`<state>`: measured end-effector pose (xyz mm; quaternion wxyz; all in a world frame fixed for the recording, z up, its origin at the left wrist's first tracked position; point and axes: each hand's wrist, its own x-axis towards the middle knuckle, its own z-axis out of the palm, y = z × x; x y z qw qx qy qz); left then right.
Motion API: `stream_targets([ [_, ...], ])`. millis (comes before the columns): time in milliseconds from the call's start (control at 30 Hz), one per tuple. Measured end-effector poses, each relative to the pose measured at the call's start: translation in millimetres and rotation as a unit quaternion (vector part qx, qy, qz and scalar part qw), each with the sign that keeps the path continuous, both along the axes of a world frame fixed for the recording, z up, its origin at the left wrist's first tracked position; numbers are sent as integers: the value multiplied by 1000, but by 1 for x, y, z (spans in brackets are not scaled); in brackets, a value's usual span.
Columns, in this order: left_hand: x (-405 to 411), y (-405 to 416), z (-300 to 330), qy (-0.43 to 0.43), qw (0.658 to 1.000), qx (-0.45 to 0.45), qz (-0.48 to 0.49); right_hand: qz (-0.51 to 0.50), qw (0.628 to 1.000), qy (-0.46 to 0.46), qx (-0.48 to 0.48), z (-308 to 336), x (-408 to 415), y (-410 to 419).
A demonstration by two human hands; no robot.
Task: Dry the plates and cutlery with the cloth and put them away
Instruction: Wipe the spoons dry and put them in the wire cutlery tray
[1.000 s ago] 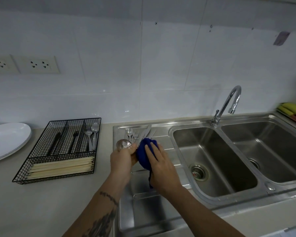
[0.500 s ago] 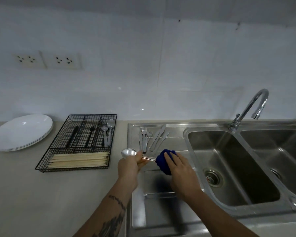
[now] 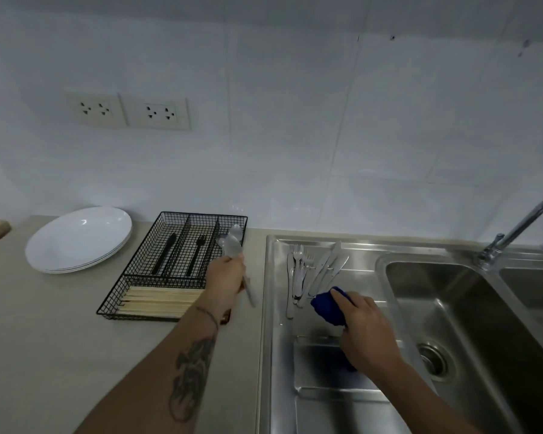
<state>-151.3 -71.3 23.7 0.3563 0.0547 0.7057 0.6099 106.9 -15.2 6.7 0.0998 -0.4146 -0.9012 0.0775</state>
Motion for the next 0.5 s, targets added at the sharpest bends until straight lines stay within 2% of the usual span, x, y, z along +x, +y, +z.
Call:
stream_targets([
  [133,-44,19,-4,153,981,-108,-45,-4,1000,-2,-24,-11,-6,13],
  [267,-73,40,-18,268,946,-164,-79,-18,999,-9,-37,-20,-9,24],
  [400,-77,52,-31,345,898,-223,-158,-25,998,-5,-50,-25,-14,34],
  [500,-75,56,-46,393,875,-229,-168,-49,997,-2,-54,-33,-17,43],
])
